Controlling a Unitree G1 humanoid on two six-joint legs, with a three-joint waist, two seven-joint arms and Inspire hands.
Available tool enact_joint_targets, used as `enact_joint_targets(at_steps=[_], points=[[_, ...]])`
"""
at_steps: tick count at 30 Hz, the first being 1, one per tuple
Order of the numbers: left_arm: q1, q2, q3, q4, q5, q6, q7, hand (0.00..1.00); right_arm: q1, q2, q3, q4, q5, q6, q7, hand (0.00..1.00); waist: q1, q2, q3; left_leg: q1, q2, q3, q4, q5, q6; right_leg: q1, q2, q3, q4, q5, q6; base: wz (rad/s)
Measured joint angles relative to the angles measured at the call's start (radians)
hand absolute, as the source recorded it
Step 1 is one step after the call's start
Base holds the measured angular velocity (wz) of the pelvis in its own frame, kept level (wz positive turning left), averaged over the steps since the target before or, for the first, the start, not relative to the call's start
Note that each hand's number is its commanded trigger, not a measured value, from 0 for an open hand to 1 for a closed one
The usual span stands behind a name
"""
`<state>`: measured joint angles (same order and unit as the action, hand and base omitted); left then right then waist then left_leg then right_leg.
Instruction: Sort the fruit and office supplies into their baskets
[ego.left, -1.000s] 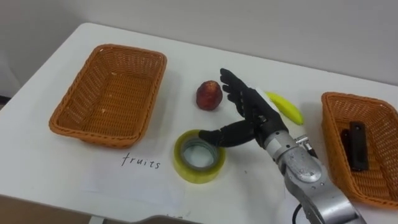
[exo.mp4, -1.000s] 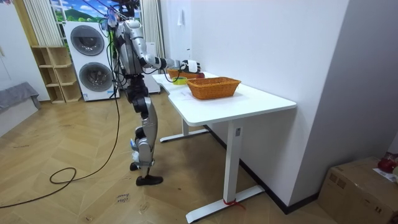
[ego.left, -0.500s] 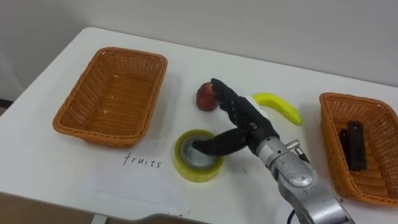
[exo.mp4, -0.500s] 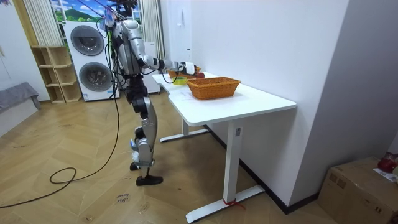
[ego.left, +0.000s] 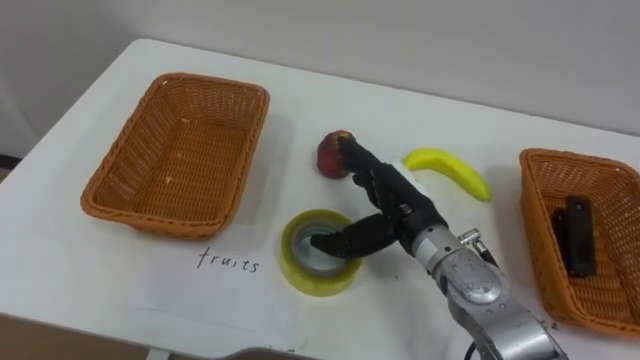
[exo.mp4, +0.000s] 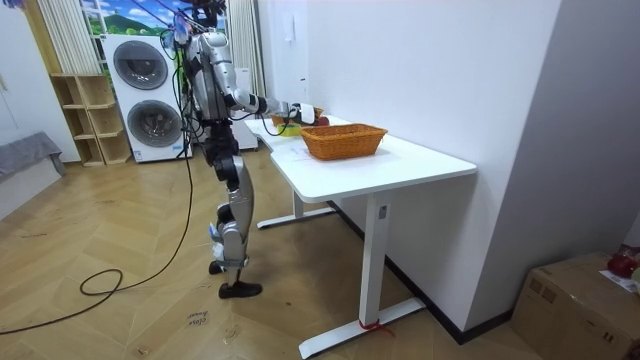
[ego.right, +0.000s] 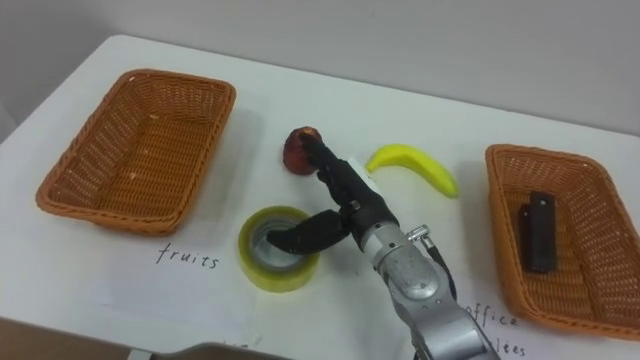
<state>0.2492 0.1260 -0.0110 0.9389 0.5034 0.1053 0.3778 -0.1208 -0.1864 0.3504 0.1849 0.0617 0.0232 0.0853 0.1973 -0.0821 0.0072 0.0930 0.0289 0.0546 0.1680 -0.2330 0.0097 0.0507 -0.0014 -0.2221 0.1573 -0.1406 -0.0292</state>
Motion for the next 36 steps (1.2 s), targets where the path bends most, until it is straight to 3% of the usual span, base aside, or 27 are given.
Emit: enact_joint_targets(at_steps=[13,19,23,27,36], points=[[0.008,-0.001,0.010,-0.017,0.001,0.000,0.000,0.00,0.015,0.000,0.000,0.001,-0.104,0.000,0.005,0.00,0.002,-0.007,-0.0041,-0.001,-0.001,-0.003,-0.001,0.000,0.000,0.000,0.000,0.002,-0.004,0.001,0.001,0.00],[0.007,-0.001,0.020,-0.016,0.003,0.019,-0.038,0.00,0.028,-0.002,-0.002,0.005,-0.189,0.003,0.028,0.00,0.002,-0.008,-0.0046,-0.003,0.000,-0.003,0.000,0.001,0.000,-0.001,0.000,0.001,-0.004,0.001,0.001,0.00],[0.008,0.000,0.022,-0.016,0.003,0.032,-0.058,0.00,0.028,-0.005,-0.002,0.005,-0.206,0.023,0.049,0.00,0.001,-0.020,-0.0115,-0.005,-0.001,-0.005,0.001,0.001,0.000,-0.001,0.000,-0.002,-0.005,0.001,0.001,0.01],[0.007,0.003,0.021,-0.016,0.002,0.050,-0.065,0.00,0.024,-0.007,-0.001,0.005,-0.196,0.042,0.061,0.00,0.001,-0.028,-0.0111,-0.005,-0.002,-0.010,0.001,0.001,0.001,0.000,0.000,-0.004,-0.005,0.001,0.001,0.00],[0.006,0.008,0.018,-0.017,0.001,0.061,-0.076,0.00,0.023,-0.007,-0.001,0.005,-0.196,0.044,0.072,0.00,-0.001,-0.036,-0.0080,-0.005,-0.003,-0.013,0.001,0.001,0.001,0.001,-0.003,-0.014,-0.005,0.001,0.002,0.01]])
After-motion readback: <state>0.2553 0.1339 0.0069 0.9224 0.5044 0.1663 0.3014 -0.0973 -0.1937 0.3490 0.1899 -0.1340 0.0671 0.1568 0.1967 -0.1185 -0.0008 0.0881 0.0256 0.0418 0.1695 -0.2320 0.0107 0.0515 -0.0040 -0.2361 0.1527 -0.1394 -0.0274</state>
